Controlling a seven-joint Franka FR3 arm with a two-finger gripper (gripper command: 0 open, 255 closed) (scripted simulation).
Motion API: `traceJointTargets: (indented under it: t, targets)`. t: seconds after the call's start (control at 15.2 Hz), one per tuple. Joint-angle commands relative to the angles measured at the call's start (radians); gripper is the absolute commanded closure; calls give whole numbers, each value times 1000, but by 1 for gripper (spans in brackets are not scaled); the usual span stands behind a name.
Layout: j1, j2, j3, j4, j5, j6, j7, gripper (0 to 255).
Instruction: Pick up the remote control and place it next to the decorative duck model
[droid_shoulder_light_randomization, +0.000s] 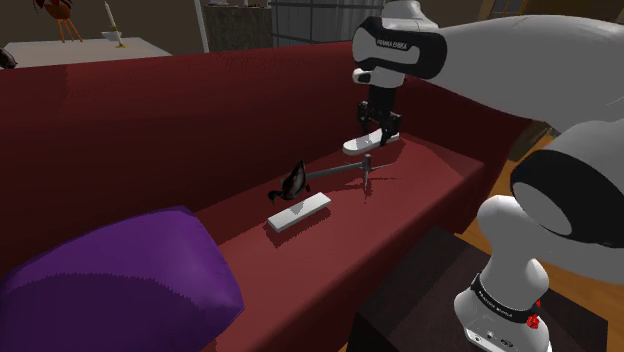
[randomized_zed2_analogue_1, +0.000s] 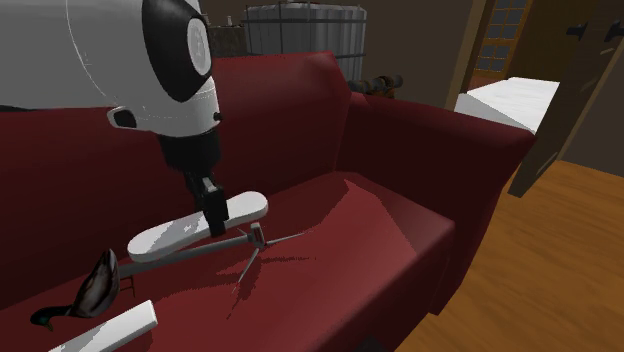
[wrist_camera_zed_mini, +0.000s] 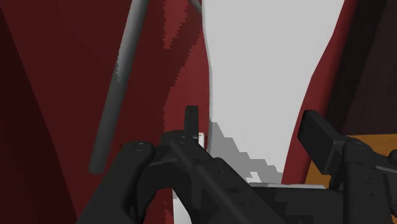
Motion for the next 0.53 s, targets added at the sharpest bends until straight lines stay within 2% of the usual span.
traceJointTargets:
  t: [0.0, 0.46]
  targets:
    - [35, 30, 11, 1, 26, -16, 44, 255]
    - [134, 108, 51, 36, 101, -73, 193, 255]
